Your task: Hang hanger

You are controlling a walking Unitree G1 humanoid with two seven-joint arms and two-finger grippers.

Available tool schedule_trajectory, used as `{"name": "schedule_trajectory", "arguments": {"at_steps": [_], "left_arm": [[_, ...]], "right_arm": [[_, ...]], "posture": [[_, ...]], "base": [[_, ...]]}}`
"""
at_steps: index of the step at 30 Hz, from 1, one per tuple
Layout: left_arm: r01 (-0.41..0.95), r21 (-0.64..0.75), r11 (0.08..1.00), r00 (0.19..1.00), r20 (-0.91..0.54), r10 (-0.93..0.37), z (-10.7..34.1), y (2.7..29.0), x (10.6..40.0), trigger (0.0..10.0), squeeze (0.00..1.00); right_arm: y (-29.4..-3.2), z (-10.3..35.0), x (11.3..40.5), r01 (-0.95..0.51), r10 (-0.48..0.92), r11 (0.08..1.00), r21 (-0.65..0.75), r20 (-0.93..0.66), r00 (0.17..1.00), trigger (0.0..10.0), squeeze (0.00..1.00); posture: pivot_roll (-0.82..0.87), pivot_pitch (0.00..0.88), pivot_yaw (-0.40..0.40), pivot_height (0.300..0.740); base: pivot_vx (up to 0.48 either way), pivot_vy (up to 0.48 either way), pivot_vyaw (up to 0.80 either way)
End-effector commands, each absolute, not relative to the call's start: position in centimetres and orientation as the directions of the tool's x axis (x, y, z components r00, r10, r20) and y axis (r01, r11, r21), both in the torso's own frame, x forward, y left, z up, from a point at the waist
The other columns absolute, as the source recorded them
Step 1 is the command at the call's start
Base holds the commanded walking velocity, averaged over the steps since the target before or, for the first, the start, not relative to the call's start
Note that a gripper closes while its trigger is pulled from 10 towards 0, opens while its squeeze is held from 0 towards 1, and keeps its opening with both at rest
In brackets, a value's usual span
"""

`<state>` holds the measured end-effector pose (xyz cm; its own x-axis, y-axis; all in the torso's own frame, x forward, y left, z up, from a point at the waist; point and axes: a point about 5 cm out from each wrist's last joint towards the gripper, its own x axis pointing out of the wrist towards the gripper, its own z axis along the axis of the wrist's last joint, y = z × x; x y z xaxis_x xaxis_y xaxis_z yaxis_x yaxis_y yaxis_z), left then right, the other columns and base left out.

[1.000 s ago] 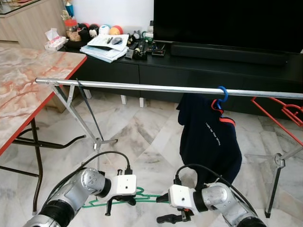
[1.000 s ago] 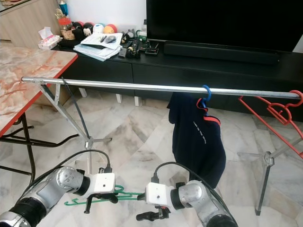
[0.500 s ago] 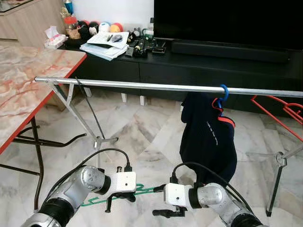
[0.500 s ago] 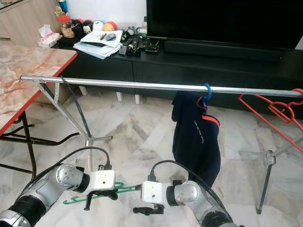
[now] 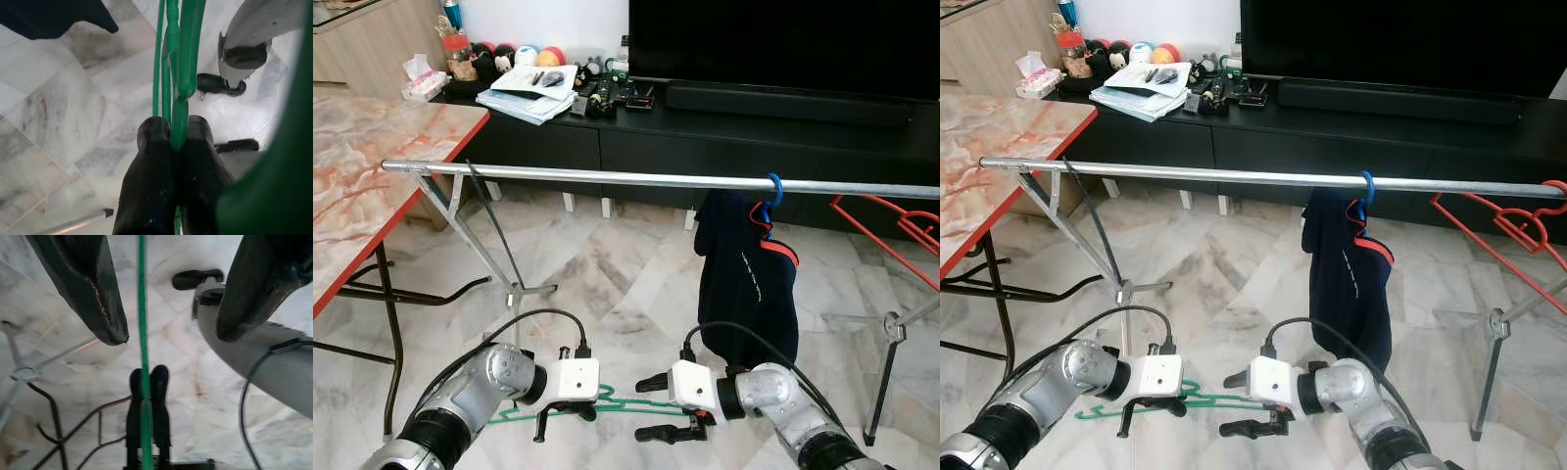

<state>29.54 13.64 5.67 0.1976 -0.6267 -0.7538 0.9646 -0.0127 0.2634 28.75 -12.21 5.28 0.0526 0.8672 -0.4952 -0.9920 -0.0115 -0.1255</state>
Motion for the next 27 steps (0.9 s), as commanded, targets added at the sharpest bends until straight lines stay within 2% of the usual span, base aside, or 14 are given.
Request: {"name": "schedule_trajectory", "arguments": {"at_steps": [1, 9, 11, 16, 19, 24, 27], "left_arm": [[0.969, 0.245, -0.030, 0.177, -0.775, -0.606, 5.0, 14.2, 29.1, 10.0, 0.00], [0.968, 0.247, -0.036, 0.173, -0.767, -0.617, 5.2, 13.9, 29.0, 10.0, 0.00], [0.964, 0.263, -0.034, 0.181, -0.748, -0.639, 5.6, 13.4, 29.3, 10.0, 0.00], [0.961, 0.270, -0.052, 0.172, -0.740, -0.651, 5.8, 12.7, 29.3, 10.0, 0.00], [0.959, 0.277, -0.058, 0.171, -0.733, -0.658, 6.1, 12.4, 29.4, 10.0, 0.00], [0.955, 0.288, -0.073, 0.170, -0.731, -0.661, 6.4, 12.1, 29.5, 10.0, 0.00], [0.953, 0.292, -0.078, 0.170, -0.730, -0.662, 6.5, 12.0, 29.6, 10.0, 0.00]], "right_arm": [[-12.0, 5.0, 28.4, -0.995, 0.872, -0.029, -0.095, -0.490, 0.022, 10.0, 0.00], [-11.4, 4.6, 28.4, -0.993, 0.858, -0.032, -0.114, -0.513, 0.031, 10.0, 0.00], [-10.5, 3.5, 28.2, -0.990, 0.819, -0.015, -0.141, -0.570, 0.069, 10.0, 0.00], [-9.7, 2.9, 28.3, -0.982, 0.793, 0.016, -0.186, -0.596, 0.125, 10.0, 0.00], [-9.5, 2.9, 28.4, -0.980, 0.800, 0.038, -0.196, -0.581, 0.148, 10.0, 0.00], [-9.1, 3.2, 29.0, -0.954, 0.797, 0.119, -0.275, -0.546, 0.257, 10.0, 0.00], [-9.1, 2.9, 29.1, -0.944, 0.777, 0.150, -0.294, -0.556, 0.296, 10.0, 0.00]], "posture": [[0.06, 0.127, 0.066, 0.740], [0.07, 0.124, 0.064, 0.740], [0.07, 0.119, 0.065, 0.740], [0.08, 0.115, 0.066, 0.740], [0.08, 0.115, 0.068, 0.740], [0.08, 0.116, 0.066, 0.740], [0.08, 0.117, 0.066, 0.740]], "base": [[0.000, 0.000, 0.00], [0.000, 0.000, 0.00], [0.000, 0.000, 0.00], [0.000, 0.000, 0.00], [0.000, 0.000, 0.00], [0.000, 0.000, 0.00], [0.000, 0.000, 0.00]]}}
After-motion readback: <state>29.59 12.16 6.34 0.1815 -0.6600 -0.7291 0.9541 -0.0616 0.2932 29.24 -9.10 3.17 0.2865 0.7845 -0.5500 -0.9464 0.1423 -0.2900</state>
